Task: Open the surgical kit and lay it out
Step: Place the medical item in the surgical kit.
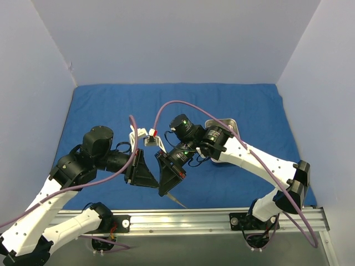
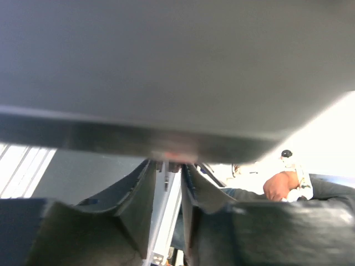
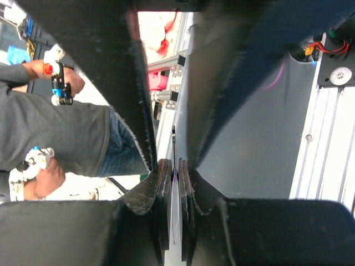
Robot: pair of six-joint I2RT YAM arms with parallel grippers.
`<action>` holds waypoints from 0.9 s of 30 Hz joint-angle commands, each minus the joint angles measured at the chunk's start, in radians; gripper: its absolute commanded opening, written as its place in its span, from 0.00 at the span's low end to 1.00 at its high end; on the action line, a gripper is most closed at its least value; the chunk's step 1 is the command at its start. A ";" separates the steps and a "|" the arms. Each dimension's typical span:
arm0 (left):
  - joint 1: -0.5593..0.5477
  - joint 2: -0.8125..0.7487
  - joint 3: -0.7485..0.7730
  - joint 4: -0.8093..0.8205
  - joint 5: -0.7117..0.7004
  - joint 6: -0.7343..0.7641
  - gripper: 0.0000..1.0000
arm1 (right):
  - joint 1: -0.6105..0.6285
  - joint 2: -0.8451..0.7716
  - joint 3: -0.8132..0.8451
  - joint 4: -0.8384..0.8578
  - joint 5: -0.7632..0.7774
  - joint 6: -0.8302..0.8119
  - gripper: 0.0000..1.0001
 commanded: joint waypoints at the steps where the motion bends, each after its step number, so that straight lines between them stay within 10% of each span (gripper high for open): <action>1: -0.012 -0.015 -0.001 0.043 0.010 0.000 0.25 | 0.007 -0.029 -0.002 0.065 0.001 0.035 0.00; 2: -0.013 -0.018 -0.001 0.043 0.013 -0.003 0.05 | 0.007 -0.030 -0.004 0.065 0.006 0.035 0.00; 5: -0.012 -0.032 0.008 0.020 -0.002 0.001 0.02 | 0.004 -0.035 -0.007 0.059 0.030 0.040 0.03; 7: -0.010 -0.035 0.029 -0.045 -0.072 0.043 0.02 | 0.000 -0.044 -0.010 0.025 0.115 0.046 0.32; 10: -0.010 -0.044 0.087 -0.109 -0.242 0.095 0.02 | -0.038 -0.070 -0.039 -0.001 0.249 0.096 0.50; 20: -0.012 -0.124 0.120 0.050 -0.798 0.314 0.02 | -0.328 -0.115 -0.022 -0.114 0.718 0.628 0.66; 27: -0.010 -0.097 0.101 0.156 -0.870 0.581 0.02 | -0.286 0.032 0.258 -0.085 0.854 1.055 0.64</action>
